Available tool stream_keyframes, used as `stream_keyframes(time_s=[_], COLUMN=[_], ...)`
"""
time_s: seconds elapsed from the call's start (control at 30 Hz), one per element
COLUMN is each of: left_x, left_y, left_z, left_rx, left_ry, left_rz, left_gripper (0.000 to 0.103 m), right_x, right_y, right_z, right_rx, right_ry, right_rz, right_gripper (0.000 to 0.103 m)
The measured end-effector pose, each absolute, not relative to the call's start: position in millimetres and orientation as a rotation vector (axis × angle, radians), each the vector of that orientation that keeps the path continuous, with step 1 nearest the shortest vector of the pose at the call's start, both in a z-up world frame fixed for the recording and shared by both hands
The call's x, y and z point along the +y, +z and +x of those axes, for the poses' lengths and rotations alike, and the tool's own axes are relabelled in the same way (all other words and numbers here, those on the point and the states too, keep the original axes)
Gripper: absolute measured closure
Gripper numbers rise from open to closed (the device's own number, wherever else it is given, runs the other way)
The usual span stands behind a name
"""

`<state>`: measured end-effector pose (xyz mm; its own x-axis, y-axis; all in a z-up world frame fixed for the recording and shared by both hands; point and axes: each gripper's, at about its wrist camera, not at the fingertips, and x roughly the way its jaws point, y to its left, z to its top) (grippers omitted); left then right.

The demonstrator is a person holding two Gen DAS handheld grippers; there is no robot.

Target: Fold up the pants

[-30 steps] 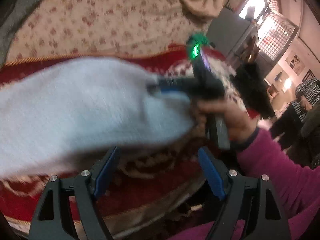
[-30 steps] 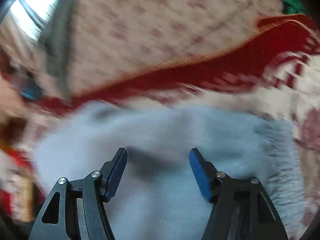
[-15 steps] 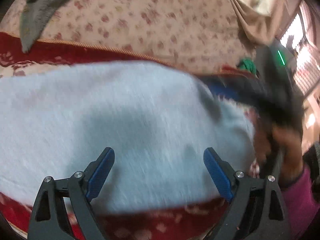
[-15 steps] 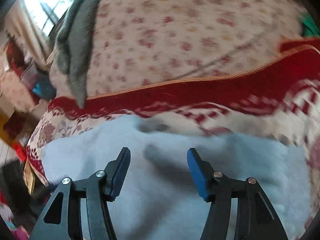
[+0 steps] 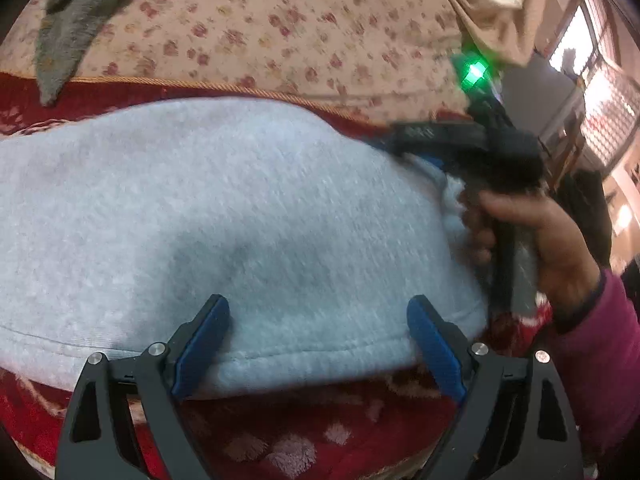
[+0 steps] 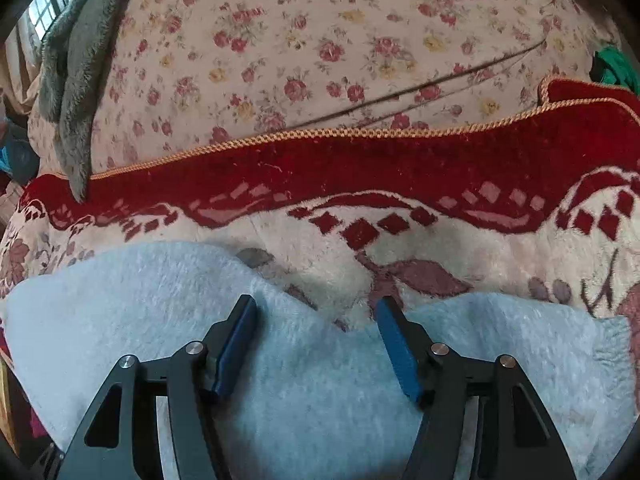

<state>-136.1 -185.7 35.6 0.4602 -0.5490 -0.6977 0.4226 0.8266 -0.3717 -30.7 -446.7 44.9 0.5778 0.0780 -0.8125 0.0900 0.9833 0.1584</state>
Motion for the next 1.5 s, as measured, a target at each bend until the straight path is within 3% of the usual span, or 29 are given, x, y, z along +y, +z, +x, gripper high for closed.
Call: stream_keyframes(time_s=[0.53,1.5], left_x=[-124.9,-16.6], left_y=[62.5,71.6], left_z=[-115.2,-123.7], left_rx=[0.815,0.797], left_ry=[-0.294,-0.008], left_rz=[-0.099,-0.166], left_gripper=[0.013,0.009], right_x=[-401.5,-255.8], right_y=[77.2,76.9], right_z=[-92.0,-115.4], right_rx=[0.882,0.941], right_ry=[0.089,0.364], right_rz=[0.202,0.030], right_gripper=[0.022,0.012])
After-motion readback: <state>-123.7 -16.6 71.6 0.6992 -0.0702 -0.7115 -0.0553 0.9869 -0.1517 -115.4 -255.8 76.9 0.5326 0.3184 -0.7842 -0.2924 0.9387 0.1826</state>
